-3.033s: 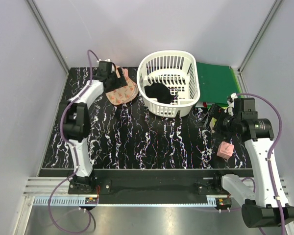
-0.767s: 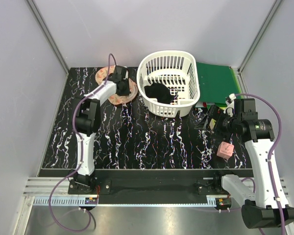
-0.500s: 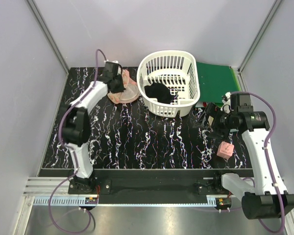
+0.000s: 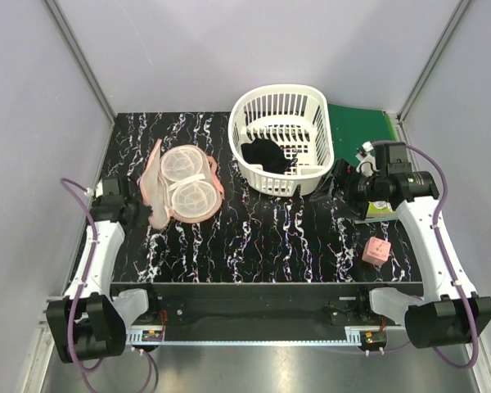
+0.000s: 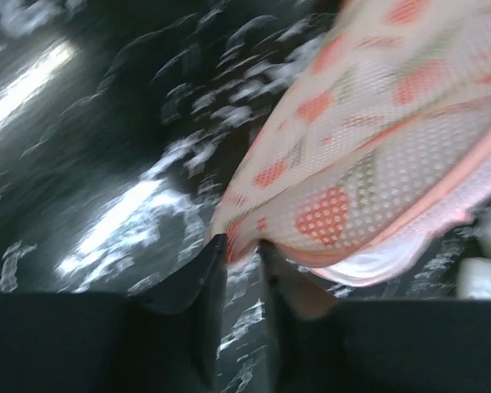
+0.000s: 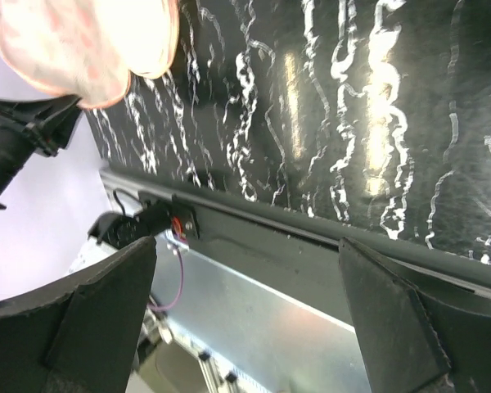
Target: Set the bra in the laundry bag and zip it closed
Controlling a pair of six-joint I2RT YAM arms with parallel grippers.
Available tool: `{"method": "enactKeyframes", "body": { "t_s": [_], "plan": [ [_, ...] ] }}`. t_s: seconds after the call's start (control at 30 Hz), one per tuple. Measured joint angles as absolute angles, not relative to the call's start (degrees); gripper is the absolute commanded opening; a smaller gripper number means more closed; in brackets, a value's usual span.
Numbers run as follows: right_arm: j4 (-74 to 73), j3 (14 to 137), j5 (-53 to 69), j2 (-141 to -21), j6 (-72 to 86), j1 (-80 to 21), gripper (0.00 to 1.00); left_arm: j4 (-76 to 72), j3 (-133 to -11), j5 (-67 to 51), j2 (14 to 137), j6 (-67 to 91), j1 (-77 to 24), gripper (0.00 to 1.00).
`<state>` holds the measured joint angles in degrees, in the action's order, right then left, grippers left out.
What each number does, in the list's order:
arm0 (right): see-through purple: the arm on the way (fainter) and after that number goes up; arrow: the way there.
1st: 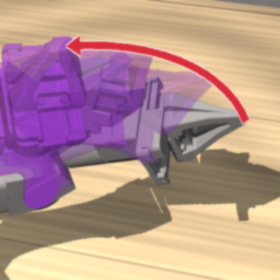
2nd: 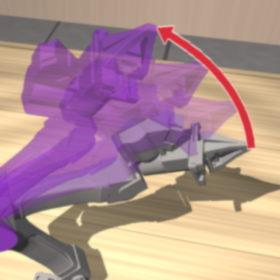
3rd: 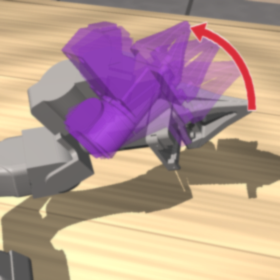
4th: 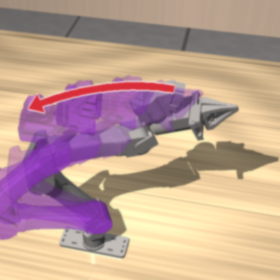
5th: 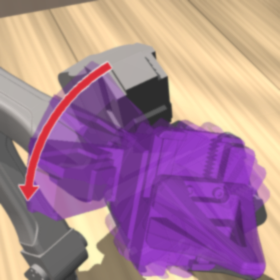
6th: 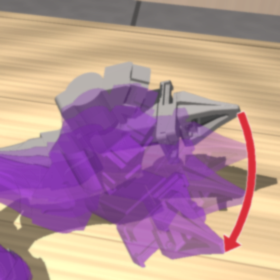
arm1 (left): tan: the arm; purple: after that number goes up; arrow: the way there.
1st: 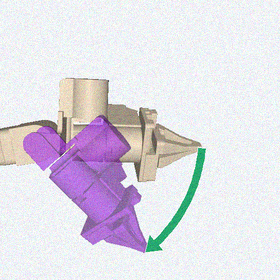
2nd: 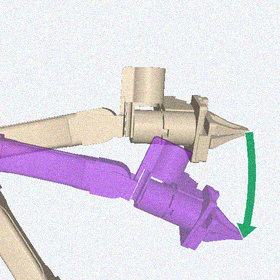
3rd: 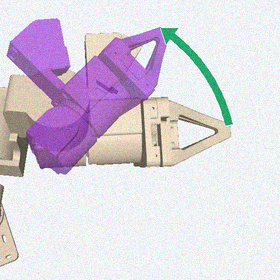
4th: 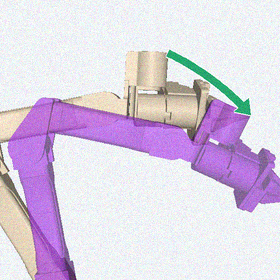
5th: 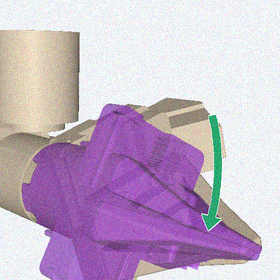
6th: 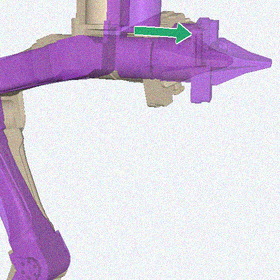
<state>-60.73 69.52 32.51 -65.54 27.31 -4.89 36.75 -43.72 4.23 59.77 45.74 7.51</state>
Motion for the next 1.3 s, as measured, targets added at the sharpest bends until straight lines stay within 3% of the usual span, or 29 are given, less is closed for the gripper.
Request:
{"method": "enactKeyframes", "body": {
  "t_s": [0.03, 0.13, 0.47, 0.7, 0.83, 0.93, 1.07, 1.1, 1.3],
  "plan": [
    [-60.7, 69.7, 32.5, -66.1, 27.4, -5.7, 1.0, 38.9, -43.2, 4.5, 59.4, 46.3, 8.3, 0.68],
    [-60.7, 71.5, 31.8, -68.2, 27.9, -8.1, 1.0, 45.0, -42.9, 7.6, 58.0, 48.3, 10.8, 0.99],
    [-60.5, 81.9, 26.4, -75.8, 27.9, -9.0, 1.0, 48.6, -50.0, 11.2, 55.7, 45.8, 11.4, 0.99],
    [-60.7, 84.1, 26.6, -77.8, 26.9, -9.1, 1.0, 36.8, -55.1, -5.8, 75.2, 36.1, 10.3, 0.97],
    [-60.7, 84.1, 26.6, -77.9, 26.9, -9.1, 1.0, 36.8, -57.0, -7.1, 78.6, 31.2, 3.3, 0.98],
    [-60.7, 84.0, 26.6, -77.9, 26.7, -9.1, 1.0, 36.9, -65.9, -6.6, 84.1, 28.8, -4.8, 0.74],
    [-60.7, 83.0, 26.6, -77.7, 26.3, -9.1, 1.0, 33.7, -75.9, -5.3, 94.2, 27.4, -13.3, 0.6],
    [-60.7, 82.6, 26.6, -77.5, 26.3, -9.1, 1.0, 33.3, -77.0, -4.6, 96.5, 27.4, -14.7, 0.52],
    [-61.1, 80.9, 26.4, -74.7, 26.1, -9.1, 1.0, 34.6, -79.4, -0.5, 108.2, 28.8, -17.0, 0.53]
  ]
}}
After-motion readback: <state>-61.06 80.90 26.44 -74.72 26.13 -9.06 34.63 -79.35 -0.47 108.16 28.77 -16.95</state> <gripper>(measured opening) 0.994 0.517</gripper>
